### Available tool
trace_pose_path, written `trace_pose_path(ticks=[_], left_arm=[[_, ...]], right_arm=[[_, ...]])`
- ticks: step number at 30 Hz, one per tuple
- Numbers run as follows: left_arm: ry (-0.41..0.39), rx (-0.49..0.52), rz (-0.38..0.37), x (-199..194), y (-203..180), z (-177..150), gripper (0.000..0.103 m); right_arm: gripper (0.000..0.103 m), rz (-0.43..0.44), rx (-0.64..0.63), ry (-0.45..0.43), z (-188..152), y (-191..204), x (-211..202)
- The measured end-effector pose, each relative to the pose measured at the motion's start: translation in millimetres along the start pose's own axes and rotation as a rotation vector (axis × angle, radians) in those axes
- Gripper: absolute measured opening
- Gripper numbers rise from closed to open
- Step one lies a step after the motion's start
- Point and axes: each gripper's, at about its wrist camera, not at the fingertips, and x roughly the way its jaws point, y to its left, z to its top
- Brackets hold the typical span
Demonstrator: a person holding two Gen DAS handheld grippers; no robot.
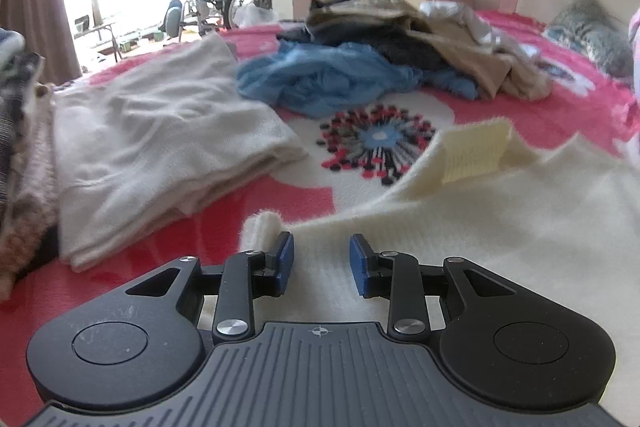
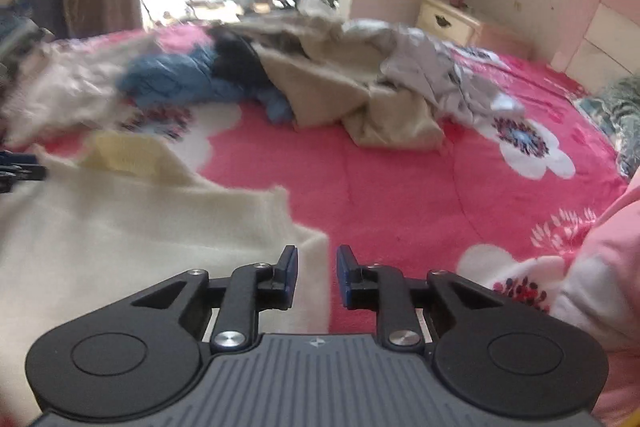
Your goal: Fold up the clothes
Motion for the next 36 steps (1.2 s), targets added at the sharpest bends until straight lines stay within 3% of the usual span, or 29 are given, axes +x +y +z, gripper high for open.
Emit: trace_pose_path(ticks=[2, 4, 8, 10, 12, 15, 20, 23, 25, 28, 31, 36], left_arm=[[-0.023, -0.020, -0.032, -23, 1, 2, 0.031], [-0.032, -0.009, -0.111, -53, -6, -3, 0.031], [0.009, 0.169, -0.258, -95, -39, -32, 0.031], [0.048, 0.319, -0.231, -98, -59, -61, 0.032], [0.058, 0.389, -0.169, -88, -63, -88, 0.033], [0.037, 0.326, -0.201, -85, -49, -92, 0.035], [0.052, 0.325, -0.193, -100, -47, -72, 0.035], [0.024, 0.307, -0.276, -116, -52, -66, 0.035], [0.027, 0.284, -0.341, -119, -57, -66, 0.035], [0.074, 0.334, -0.332, -102, -75, -84, 0.036], [0.071, 0.320, -0.317, -89, -68, -95, 0.036], [0.109, 0.272, -0.340, -98, -57, -75, 0.035]], right_arm=[[0.023, 0.057, -0.039, -0.020, 0, 17, -26], [0.023, 0.143, -0.085, -0.021, -4, 38, -47], [0.019, 0.311, -0.212, 0.087, -31, 91, -61], [0.019, 0.282, -0.254, 0.164, -51, 107, -49], [0.019, 0.241, -0.191, 0.206, -72, 102, -28], [0.019, 0.274, -0.014, 0.195, -76, 81, -16], [0.020, 0.228, -0.024, 0.131, -62, 95, -52], [0.020, 0.259, -0.028, 0.071, -56, 107, -84], [0.019, 0.282, -0.045, 0.098, -61, 121, -85], [0.017, 0.228, -0.069, 0.191, -85, 138, -53], [0.017, 0.236, -0.009, 0.179, -86, 130, -46], [0.018, 0.207, -0.058, 0.177, -71, 138, -64]])
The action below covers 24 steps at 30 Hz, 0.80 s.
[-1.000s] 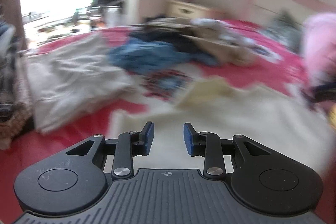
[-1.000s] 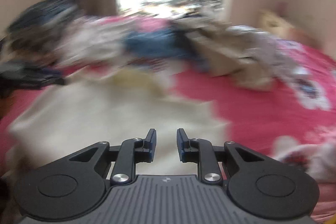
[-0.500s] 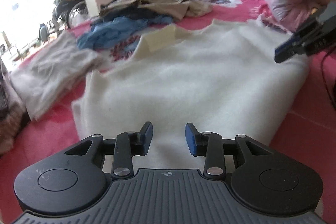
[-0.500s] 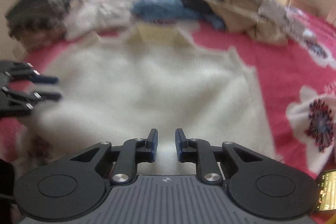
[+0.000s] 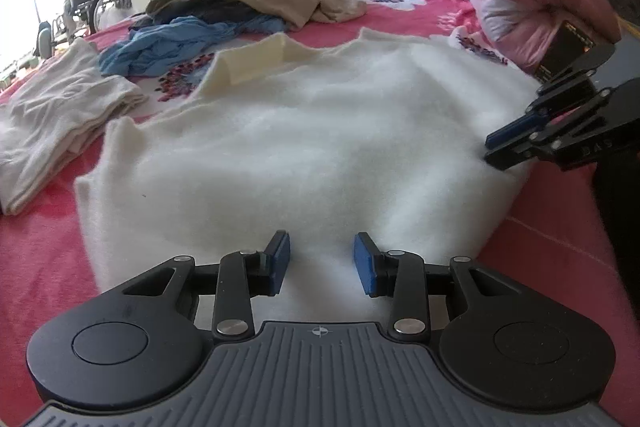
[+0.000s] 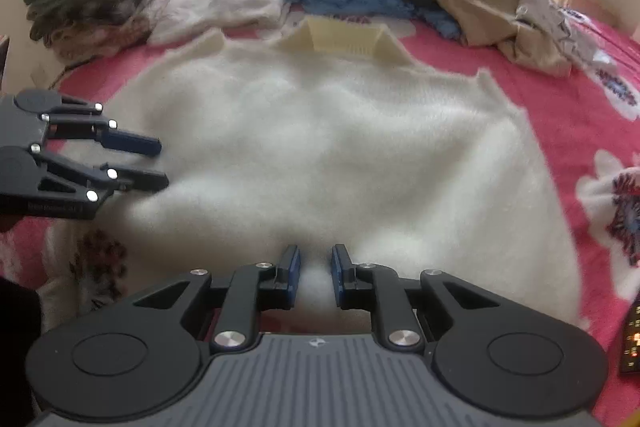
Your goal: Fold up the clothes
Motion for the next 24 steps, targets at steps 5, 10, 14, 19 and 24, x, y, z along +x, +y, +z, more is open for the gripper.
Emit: trace_pose_path(ticks=[5, 10, 14, 19, 24], left_arm=[[-0.069, -0.018, -0.126, -17, -12, 9, 0.036], [-0.034, 0.052, -0.088, 13, -28, -9, 0.036], [-0.019, 0.005, -0.119, -1, -14, 7, 0.036], [-0.038, -0.039, -0.041, 10, -1, 17, 0.037], [0.007, -0.136, -0.032, 26, 17, 10, 0.038]], right_arm=[[0.018, 0.066, 0.006, -0.064, 10, 14, -7], [0.016, 0.058, 0.031, -0.022, -5, 13, 26], [0.016, 0.040, 0.050, -0.054, 11, 6, 1], [0.016, -0.025, 0.198, -0.043, 1, -27, 24], [0.016, -0.015, 0.273, -0.026, 5, -42, 24]])
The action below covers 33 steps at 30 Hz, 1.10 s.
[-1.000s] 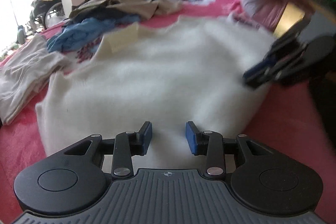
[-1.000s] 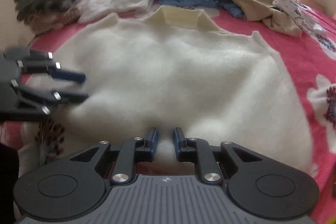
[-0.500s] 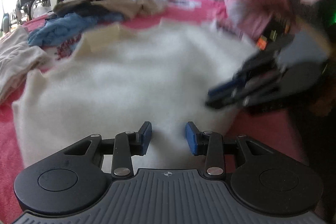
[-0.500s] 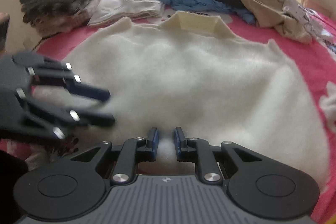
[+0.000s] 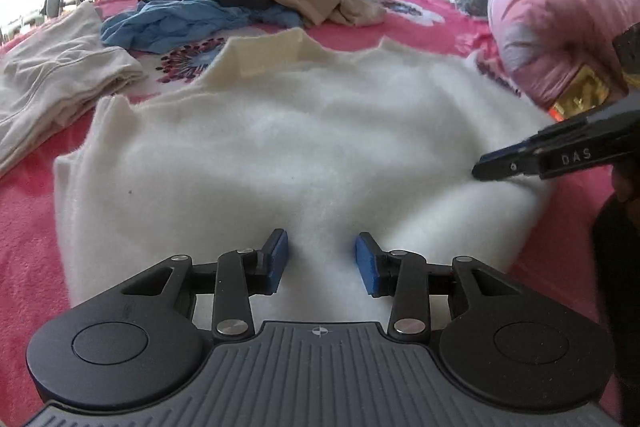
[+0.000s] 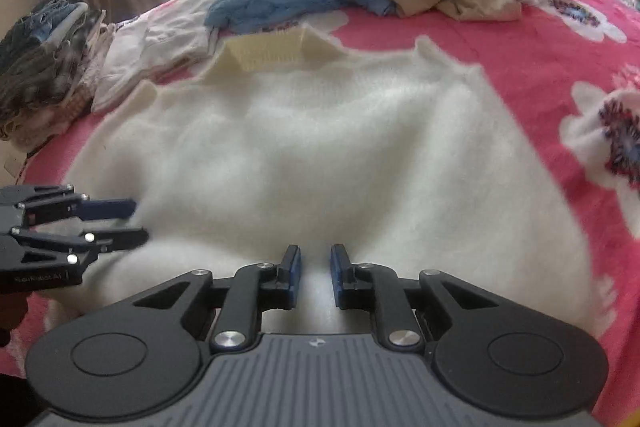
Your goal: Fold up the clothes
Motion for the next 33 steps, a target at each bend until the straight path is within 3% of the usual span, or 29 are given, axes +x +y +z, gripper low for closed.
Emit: trace_pose_path(ticks=[3, 7, 9, 11, 16, 20, 24, 29, 33], left_arm=[[-0.028, -0.001, 0.009, -13, 1, 7, 0.038], [-0.054, -0.052, 0.073, -3, 17, 16, 0.038], [-0.044, -0.126, 0.110, 13, 31, 14, 0.038], [-0.045, -0.196, 0.099, 20, 40, 12, 0.038], [-0.090, -0.222, 0.078, 3, 40, 23, 0.038], [-0.124, -0.292, 0.140, 15, 61, 35, 0.039], [-0.098, -0.363, 0.196, 40, 84, 37, 0.037], [-0.143, -0.382, 0.150, 0, 89, 34, 0.039], [-0.163, -0.456, 0.141, -44, 107, 10, 0.045]], right_arm=[[0.018, 0.015, 0.018, -0.070, 14, -3, -18], [0.018, -0.013, 0.034, -0.037, 18, -11, 15], [0.018, -0.028, 0.042, -0.020, 20, -15, 32], [0.018, -0.006, 0.077, -0.039, 16, -21, 39], [0.019, 0.029, 0.089, -0.063, 38, -18, 9], [0.019, 0.037, 0.034, -0.074, 62, -11, 30], [0.019, -0.006, -0.056, -0.038, 69, -2, 84], [0.022, -0.026, -0.105, -0.051, 76, 14, 64], [0.024, 0.079, -0.119, -0.067, 66, 24, 38]])
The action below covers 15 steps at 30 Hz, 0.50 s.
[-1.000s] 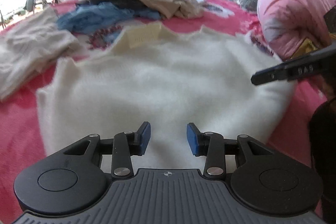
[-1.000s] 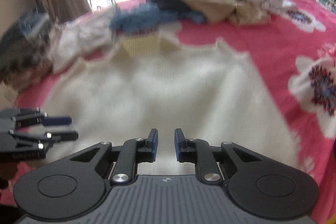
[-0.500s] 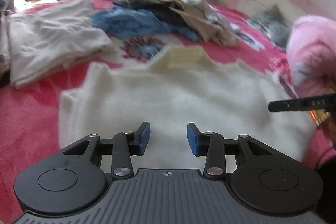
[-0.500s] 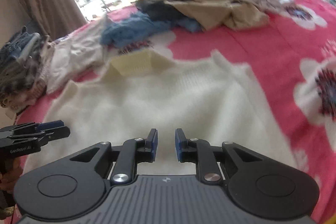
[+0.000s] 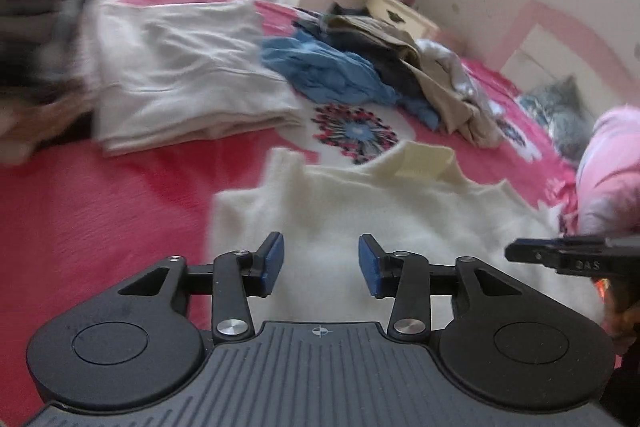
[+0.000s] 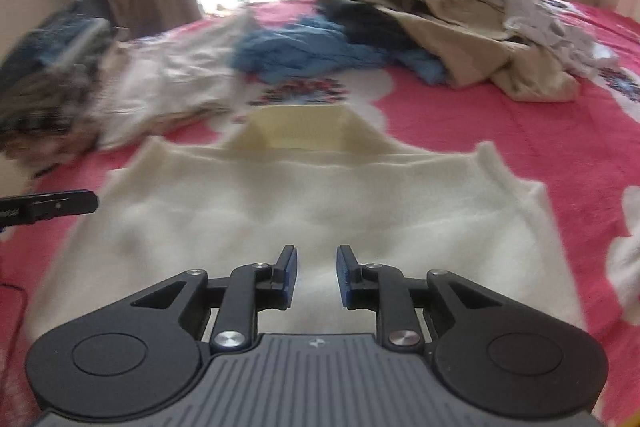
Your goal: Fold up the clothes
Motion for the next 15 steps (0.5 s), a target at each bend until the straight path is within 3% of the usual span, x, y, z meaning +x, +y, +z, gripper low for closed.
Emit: trace_pose_path(ticks=[3, 6, 10, 13, 15], left_arm=[[0.018, -0.048, 0.030, -22, 24, -10, 0.053], [0.065, -0.156, 0.018, -29, 50, -23, 0.054], [0.120, -0.331, -0.093, -24, 76, -32, 0.054], [0.157, -0.407, -0.193, -12, 85, -34, 0.055], [0.183, -0.449, -0.219, -5, 90, -36, 0.055]], right_arm=[[0.028, 0.097, -0.022, 0.028, -4, 21, -5], [0.029, 0.227, -0.083, 0.054, -6, 50, -3], [0.042, 0.377, -0.248, 0.069, -15, 100, -5], [0.051, 0.445, -0.344, 0.075, -25, 135, -10], [0.053, 0.483, -0.382, 0.076, -32, 154, -13]])
